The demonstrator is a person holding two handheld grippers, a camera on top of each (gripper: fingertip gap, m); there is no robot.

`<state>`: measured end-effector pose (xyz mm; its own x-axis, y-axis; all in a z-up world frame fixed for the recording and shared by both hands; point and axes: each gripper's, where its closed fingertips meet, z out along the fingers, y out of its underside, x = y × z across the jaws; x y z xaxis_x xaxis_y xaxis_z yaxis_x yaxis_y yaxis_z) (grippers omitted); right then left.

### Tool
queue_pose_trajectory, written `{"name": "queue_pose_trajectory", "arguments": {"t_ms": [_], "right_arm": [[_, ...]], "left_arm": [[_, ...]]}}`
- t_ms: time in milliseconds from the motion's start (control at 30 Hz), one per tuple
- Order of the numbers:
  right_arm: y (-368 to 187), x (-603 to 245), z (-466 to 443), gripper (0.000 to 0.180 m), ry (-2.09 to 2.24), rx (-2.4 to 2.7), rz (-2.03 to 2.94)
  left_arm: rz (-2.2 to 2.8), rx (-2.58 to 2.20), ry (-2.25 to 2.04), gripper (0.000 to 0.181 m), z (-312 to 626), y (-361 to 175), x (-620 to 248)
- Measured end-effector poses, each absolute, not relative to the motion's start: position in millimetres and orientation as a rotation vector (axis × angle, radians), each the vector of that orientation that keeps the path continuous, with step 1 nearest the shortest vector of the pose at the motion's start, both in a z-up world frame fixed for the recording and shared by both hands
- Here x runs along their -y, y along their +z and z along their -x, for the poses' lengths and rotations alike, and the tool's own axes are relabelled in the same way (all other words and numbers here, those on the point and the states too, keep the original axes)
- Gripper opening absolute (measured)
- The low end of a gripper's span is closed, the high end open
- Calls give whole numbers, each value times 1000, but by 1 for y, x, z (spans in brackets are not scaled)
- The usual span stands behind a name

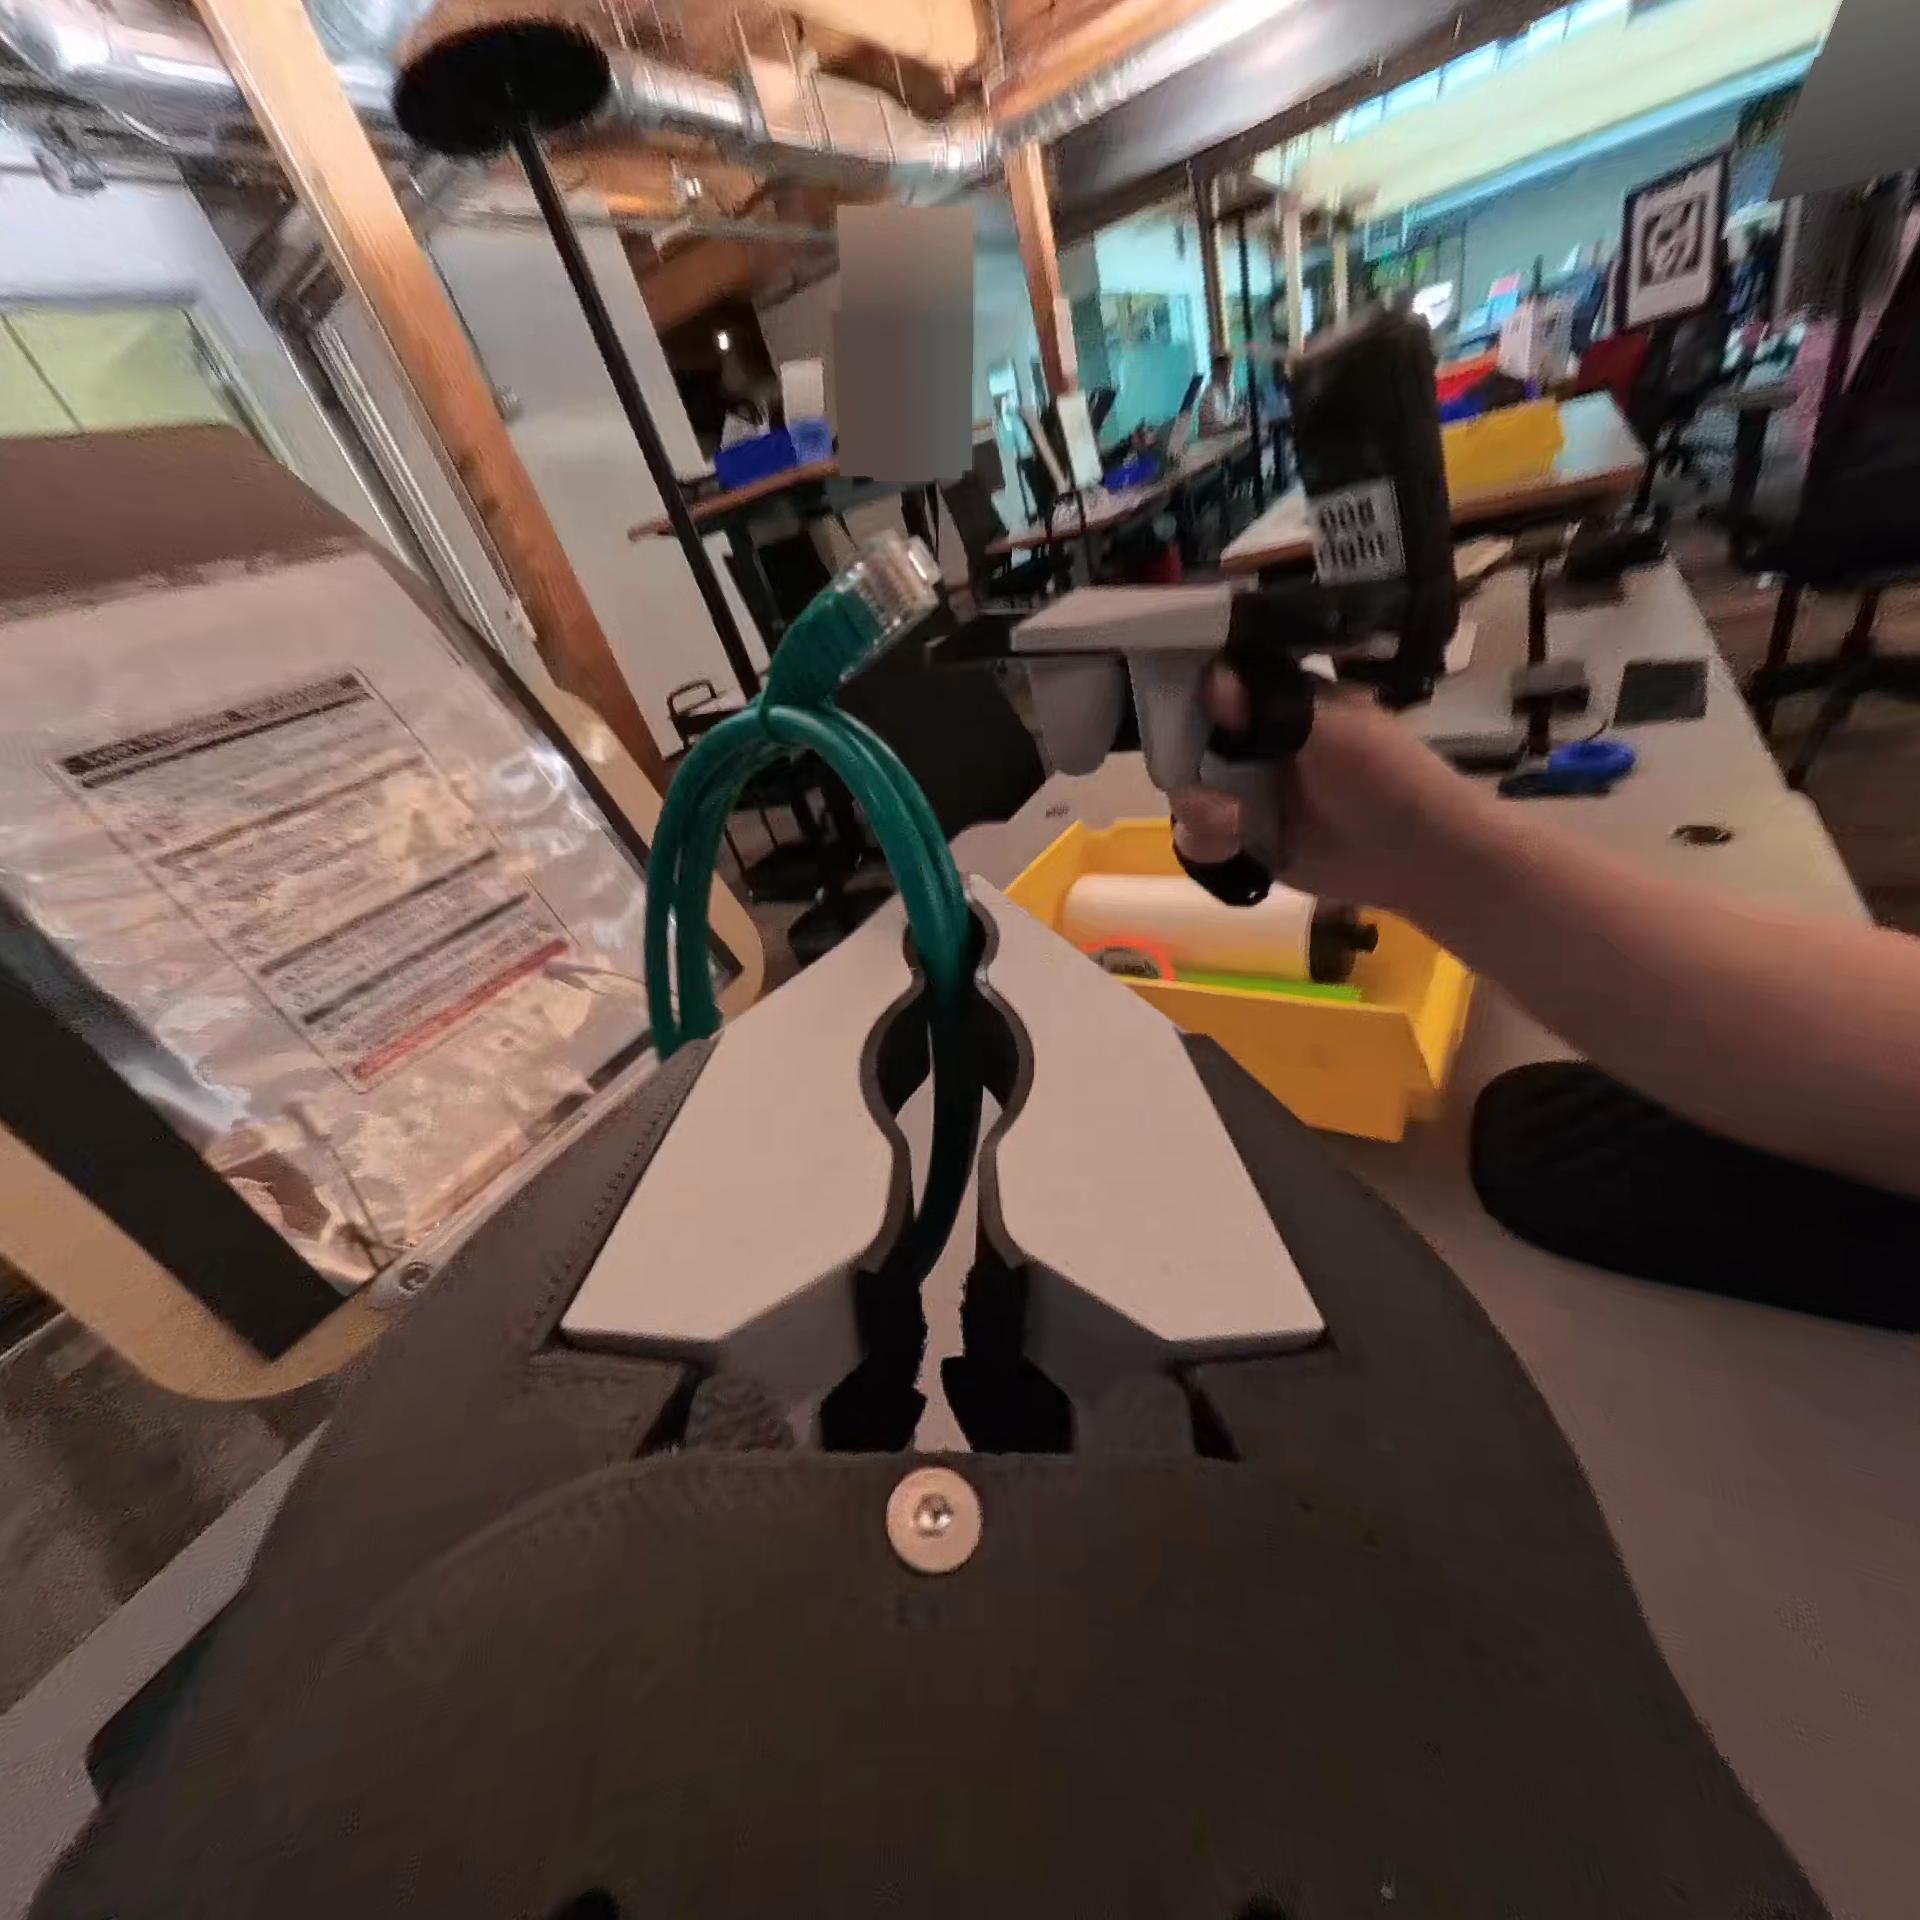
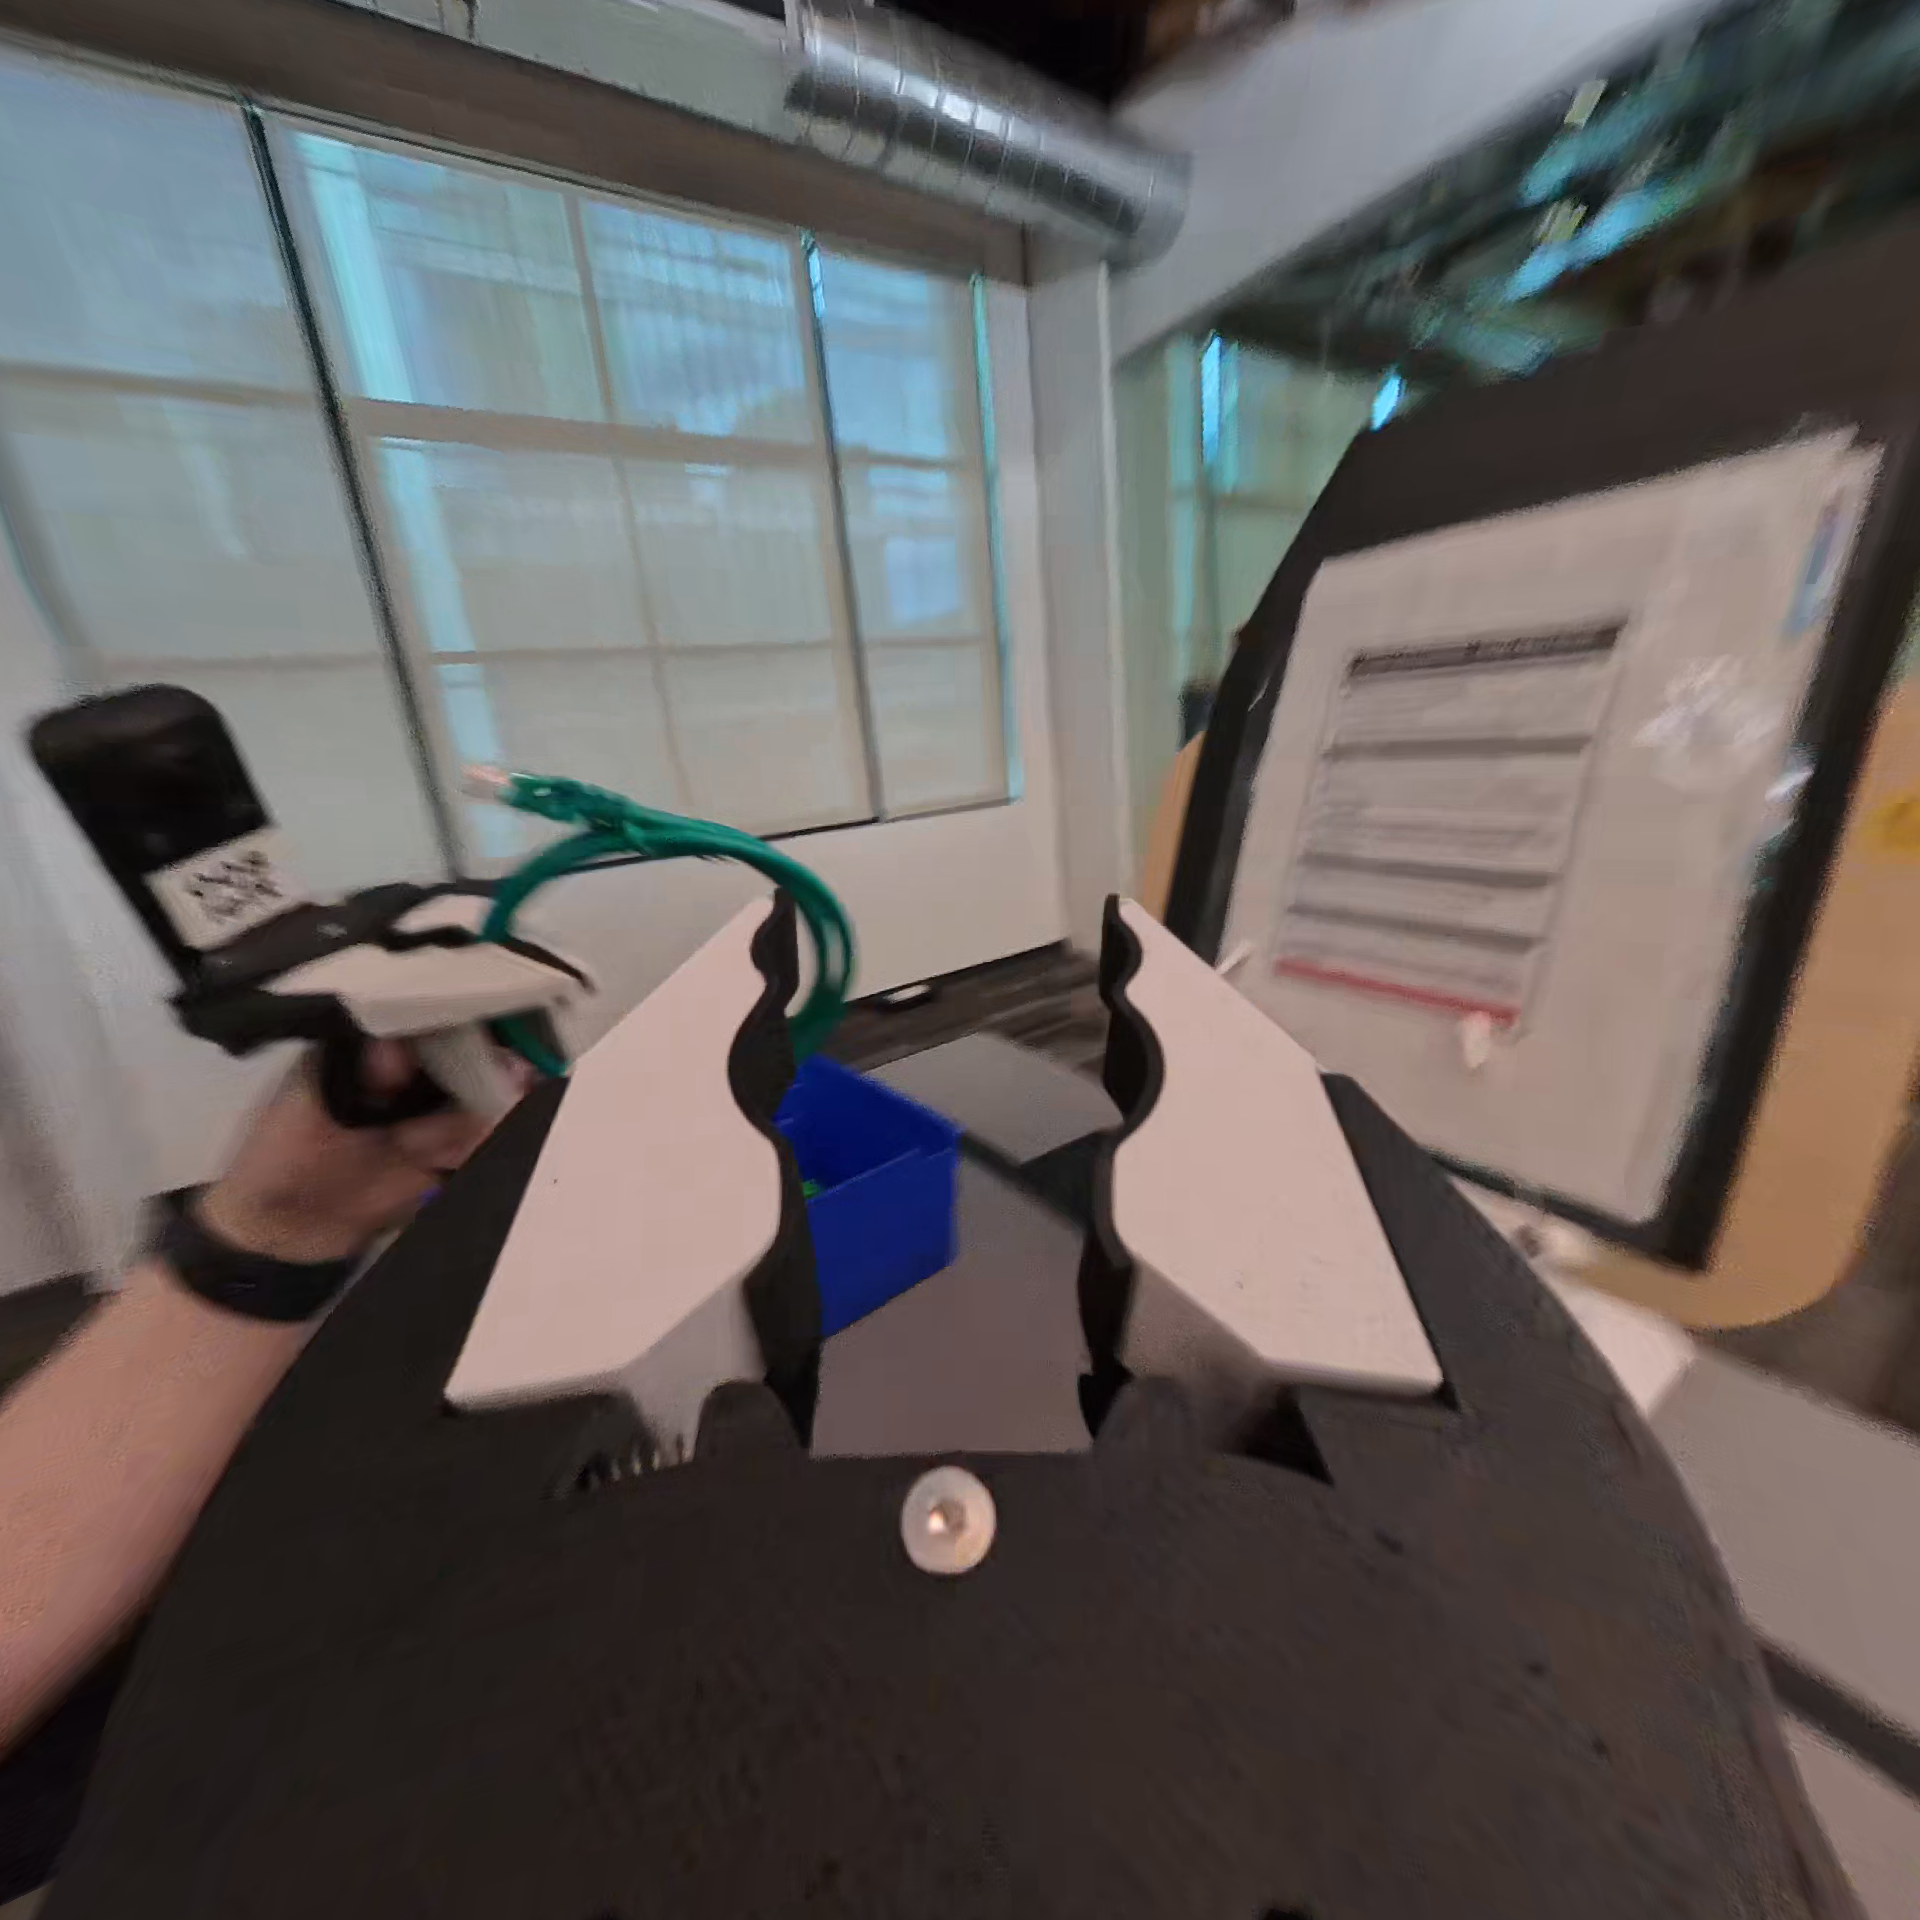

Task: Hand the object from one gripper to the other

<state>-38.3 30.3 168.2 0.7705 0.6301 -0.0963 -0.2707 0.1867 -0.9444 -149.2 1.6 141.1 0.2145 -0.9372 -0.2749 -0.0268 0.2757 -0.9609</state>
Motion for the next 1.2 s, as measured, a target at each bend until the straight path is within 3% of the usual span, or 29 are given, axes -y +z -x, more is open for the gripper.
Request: {"name": "queue_pose_trajectory", "arguments": {"t_ms": [133, 333, 433, 600, 733, 767, 833, 867, 1067, 1200], "right_arm": [[192, -10, 25, 53, 315, 283, 1029], [200, 25, 84, 48, -174, 552, 877], [194, 39, 121, 38, -185, 671, 854], [182, 44, 149, 38, -238, 797, 885], [175, 39, 149, 13, -314, 853, 933], [174, 38, 147, 13, -319, 854, 952], [182, 37, 135, 11, -235, 773, 980], [186, 34, 126, 11, -165, 722, 1002], [173, -12, 61, 10, 679, 297, 1241], [139, -45, 42, 10, 1420, -57, 1250]], "left_arm": [[1045, -1210, -1051, 0, 194, 162, 21], [1089, -1231, -1296, 0, 219, 172, 43], [1121, -1322, -1364, 0, 205, 163, 60], [1178, -1442, -1402, 0, 170, 146, 83], [1154, -1499, -1410, 0, 155, 140, 96], [1140, -1475, -1399, 7, 155, 144, 95], [1143, -1349, -1355, 56, 159, 160, 80], [1129, -1290, -1356, 69, 166, 169, 75], [1030, -1138, -1302, 86, 209, 196, 56], [1065, -1216, -1262, 81, 203, 178, 52]]}}
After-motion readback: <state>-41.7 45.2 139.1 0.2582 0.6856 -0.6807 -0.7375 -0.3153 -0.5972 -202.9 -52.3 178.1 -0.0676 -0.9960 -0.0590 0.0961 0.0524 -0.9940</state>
